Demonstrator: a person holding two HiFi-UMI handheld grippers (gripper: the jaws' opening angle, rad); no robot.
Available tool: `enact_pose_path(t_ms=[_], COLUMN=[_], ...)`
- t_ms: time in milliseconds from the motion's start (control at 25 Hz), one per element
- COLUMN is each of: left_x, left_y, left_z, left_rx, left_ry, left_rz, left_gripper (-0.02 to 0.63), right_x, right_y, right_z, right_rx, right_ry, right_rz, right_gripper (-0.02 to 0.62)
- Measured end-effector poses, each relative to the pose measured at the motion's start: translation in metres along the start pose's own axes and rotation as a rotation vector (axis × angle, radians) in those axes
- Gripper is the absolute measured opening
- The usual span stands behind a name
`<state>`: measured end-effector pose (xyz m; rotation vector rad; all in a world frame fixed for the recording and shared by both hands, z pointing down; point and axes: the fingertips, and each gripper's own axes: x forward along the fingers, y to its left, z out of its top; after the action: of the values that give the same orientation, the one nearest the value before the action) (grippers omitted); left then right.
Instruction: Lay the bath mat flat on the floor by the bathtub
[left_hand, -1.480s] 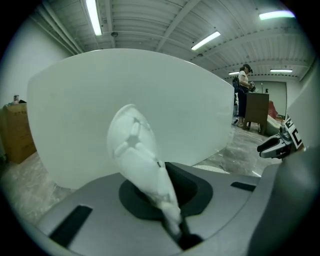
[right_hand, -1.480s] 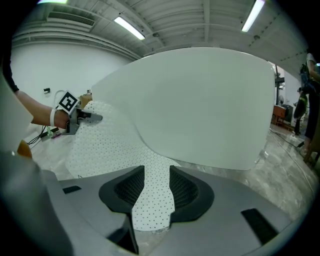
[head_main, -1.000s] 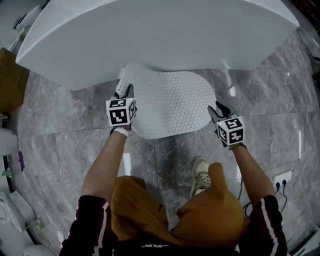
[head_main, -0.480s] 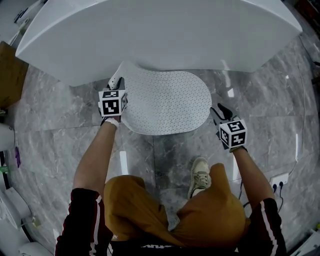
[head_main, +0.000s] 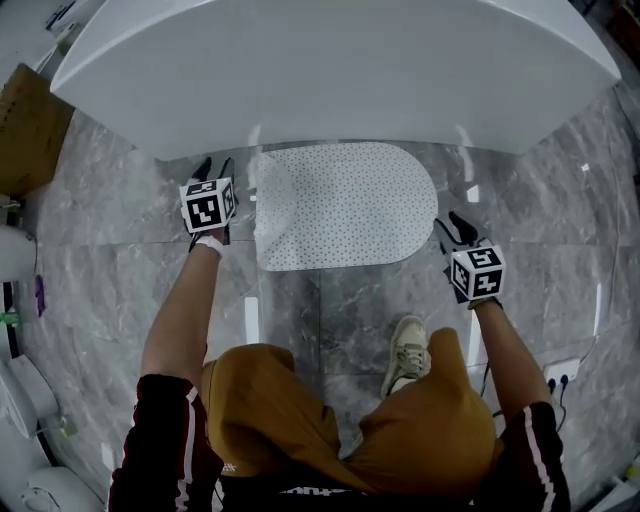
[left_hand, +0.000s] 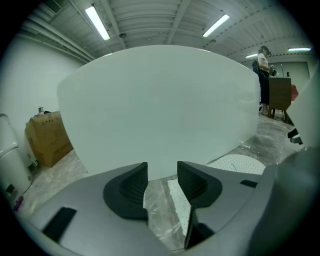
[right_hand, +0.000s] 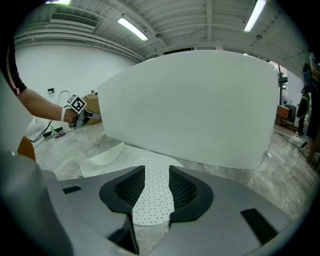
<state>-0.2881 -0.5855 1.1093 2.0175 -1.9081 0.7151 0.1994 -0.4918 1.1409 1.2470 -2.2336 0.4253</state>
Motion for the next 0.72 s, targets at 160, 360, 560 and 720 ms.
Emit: enact_pose_path(t_ms=[160, 360, 560, 720], left_x=[-0.017, -0.032, -0.044, -0.054], left_y=[0.015, 0.012, 0.010, 0.005], left_z=[-0.009, -0.014, -0.011, -0.006], left_rx=[-0.008, -0.001, 0.000, 0.027], left_ry=[-0.001, -0.007, -0.028, -0.036], left_rz=[0.009, -0.006, -0.028, -0.049], left_gripper=[0.192, 0.190, 0.187, 0.187], right_x=[0.006, 0.006, 0.001, -0.003], right_y=[0.015, 0.028, 0.033, 0.025], right_z=[0.010, 0.022, 0.033, 0.044], right_rx=[-0.010, -0.016, -0.007, 0.006], right_ry=[-0.011, -0.033, -0.052, -0.055], right_rz=[0.013, 0.022, 0.004, -0.034], right_gripper=[0.172, 0.172, 0.172, 0.172])
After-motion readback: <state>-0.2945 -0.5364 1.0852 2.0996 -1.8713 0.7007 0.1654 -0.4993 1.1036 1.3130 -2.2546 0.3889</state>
